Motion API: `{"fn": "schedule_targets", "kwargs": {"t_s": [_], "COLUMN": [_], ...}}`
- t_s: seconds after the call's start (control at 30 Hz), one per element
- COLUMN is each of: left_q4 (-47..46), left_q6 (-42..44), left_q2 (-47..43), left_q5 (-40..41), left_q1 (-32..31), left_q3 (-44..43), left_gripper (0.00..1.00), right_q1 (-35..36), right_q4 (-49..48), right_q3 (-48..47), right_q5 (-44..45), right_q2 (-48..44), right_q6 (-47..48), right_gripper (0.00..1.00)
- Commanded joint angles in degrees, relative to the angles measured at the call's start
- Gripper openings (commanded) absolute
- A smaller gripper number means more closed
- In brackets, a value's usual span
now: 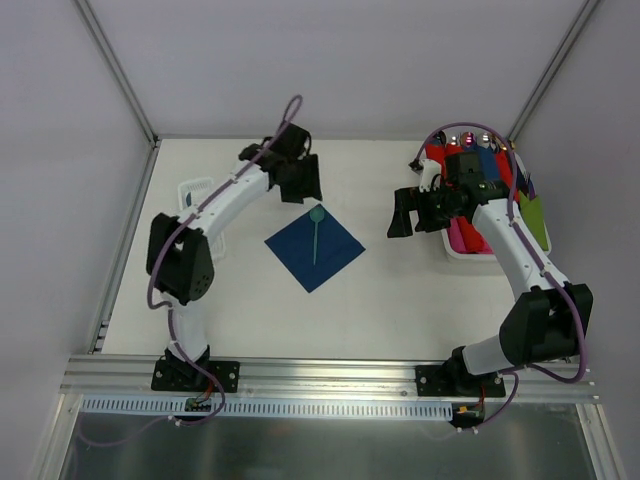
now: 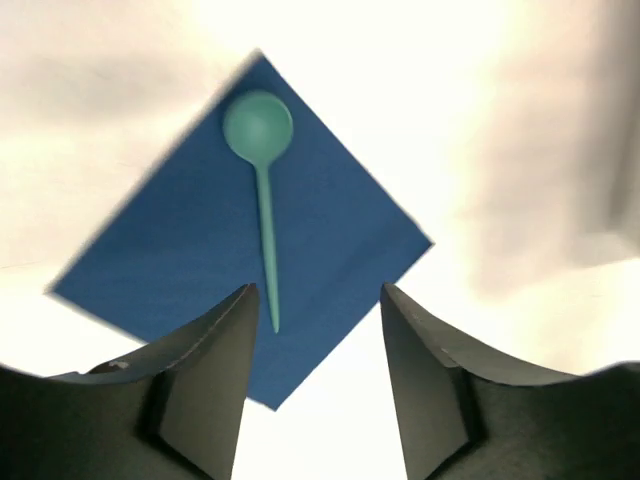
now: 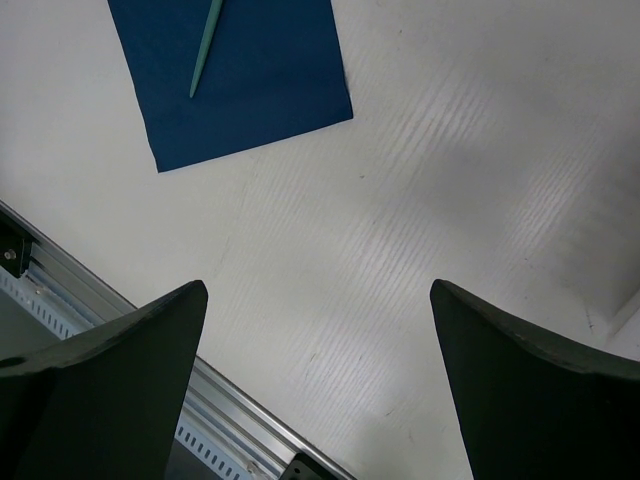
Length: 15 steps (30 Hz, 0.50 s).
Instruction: Place the utensils on the paper napkin and roll it up
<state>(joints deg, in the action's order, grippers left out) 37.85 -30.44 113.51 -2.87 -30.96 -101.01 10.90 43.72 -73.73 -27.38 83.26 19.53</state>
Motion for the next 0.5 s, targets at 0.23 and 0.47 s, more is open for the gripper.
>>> {"fn": "schedule_targets", "kwargs": {"t_s": [0.23,0.47], "left_q4": [2.8,2.9], "left_q6": [8.1,13.5], "left_q2": [-17.3,-12.4], "left_q5": [-2.7,2.3], "left_q1": [31.1,40.1], "left_q3": [11.3,13.2], "left_gripper": [0.43,0.36], "right_q1": [-0.3,-0.4], "right_q4": [1.2,1.3], "right_q3": [-2.0,-2.6], "right_q5": [-2.4,-2.4], "right_q2": [-0.4,0.4], "right_q6": [0.2,0.1], "right_gripper": [0.99,0.99]}}
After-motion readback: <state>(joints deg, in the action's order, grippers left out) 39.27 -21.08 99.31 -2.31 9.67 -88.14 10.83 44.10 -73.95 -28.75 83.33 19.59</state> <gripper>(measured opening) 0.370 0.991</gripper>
